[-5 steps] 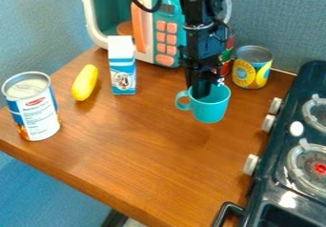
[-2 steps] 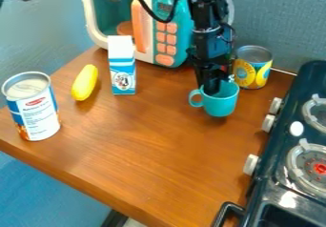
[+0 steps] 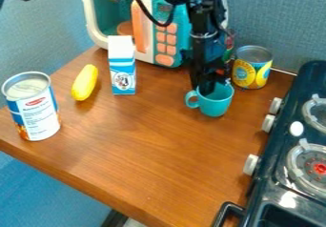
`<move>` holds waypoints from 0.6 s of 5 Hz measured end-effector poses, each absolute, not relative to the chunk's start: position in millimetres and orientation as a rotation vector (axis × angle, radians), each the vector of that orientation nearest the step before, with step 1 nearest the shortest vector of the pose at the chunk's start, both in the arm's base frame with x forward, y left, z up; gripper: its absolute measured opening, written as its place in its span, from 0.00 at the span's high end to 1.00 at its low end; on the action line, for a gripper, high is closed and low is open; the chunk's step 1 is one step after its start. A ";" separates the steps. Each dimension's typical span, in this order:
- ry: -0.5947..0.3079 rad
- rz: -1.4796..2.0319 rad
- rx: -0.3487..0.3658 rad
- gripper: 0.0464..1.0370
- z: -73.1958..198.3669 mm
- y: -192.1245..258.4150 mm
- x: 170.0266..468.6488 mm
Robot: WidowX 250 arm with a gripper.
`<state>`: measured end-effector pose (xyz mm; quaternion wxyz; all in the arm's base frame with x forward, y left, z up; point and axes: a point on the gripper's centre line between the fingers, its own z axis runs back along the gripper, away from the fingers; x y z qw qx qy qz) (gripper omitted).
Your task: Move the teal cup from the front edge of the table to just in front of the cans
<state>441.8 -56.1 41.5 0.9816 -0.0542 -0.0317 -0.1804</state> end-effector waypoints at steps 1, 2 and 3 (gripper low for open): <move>-0.047 -0.306 -0.136 0.44 24.7 -59.2 432.5; -0.051 -0.292 -0.145 0.14 28.1 -59.7 429.5; -0.078 -0.258 -0.207 0.03 39.7 -65.3 419.2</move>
